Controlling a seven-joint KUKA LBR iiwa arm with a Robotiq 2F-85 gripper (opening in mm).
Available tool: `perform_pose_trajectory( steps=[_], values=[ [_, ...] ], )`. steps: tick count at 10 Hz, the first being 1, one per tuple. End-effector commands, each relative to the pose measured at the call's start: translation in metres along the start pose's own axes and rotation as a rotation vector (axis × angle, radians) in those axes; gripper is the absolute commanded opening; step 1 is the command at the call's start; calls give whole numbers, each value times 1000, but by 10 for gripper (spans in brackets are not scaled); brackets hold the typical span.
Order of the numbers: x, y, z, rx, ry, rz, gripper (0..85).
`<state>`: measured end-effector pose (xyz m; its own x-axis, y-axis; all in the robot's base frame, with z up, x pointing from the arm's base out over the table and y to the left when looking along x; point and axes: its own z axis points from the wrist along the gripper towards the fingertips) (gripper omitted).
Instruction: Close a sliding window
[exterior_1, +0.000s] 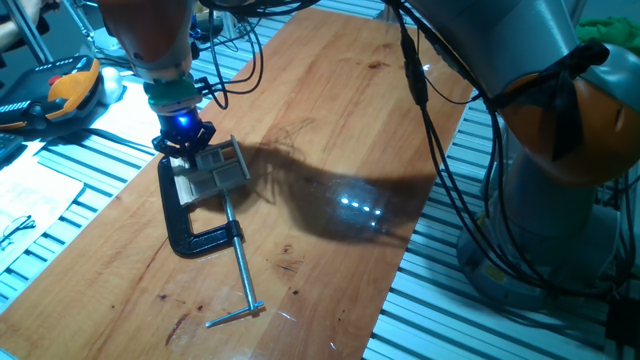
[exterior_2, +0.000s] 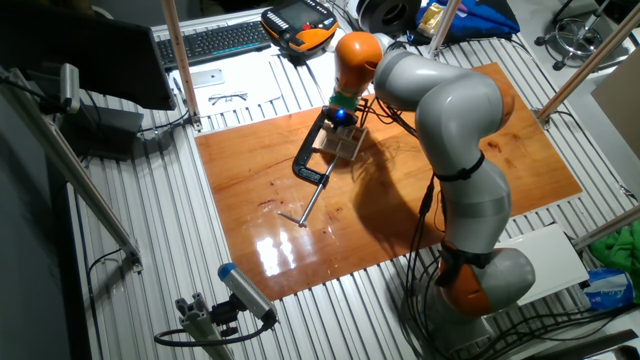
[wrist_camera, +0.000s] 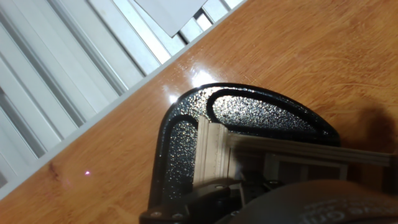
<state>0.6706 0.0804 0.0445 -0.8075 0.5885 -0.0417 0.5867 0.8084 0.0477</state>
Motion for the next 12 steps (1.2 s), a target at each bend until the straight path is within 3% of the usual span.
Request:
perform_pose_trajectory(
  steps=[1, 12],
  values=[
    [0, 0, 0, 0, 0, 0, 0],
    [1, -10, -1, 28, -11, 0, 0]
  ],
)
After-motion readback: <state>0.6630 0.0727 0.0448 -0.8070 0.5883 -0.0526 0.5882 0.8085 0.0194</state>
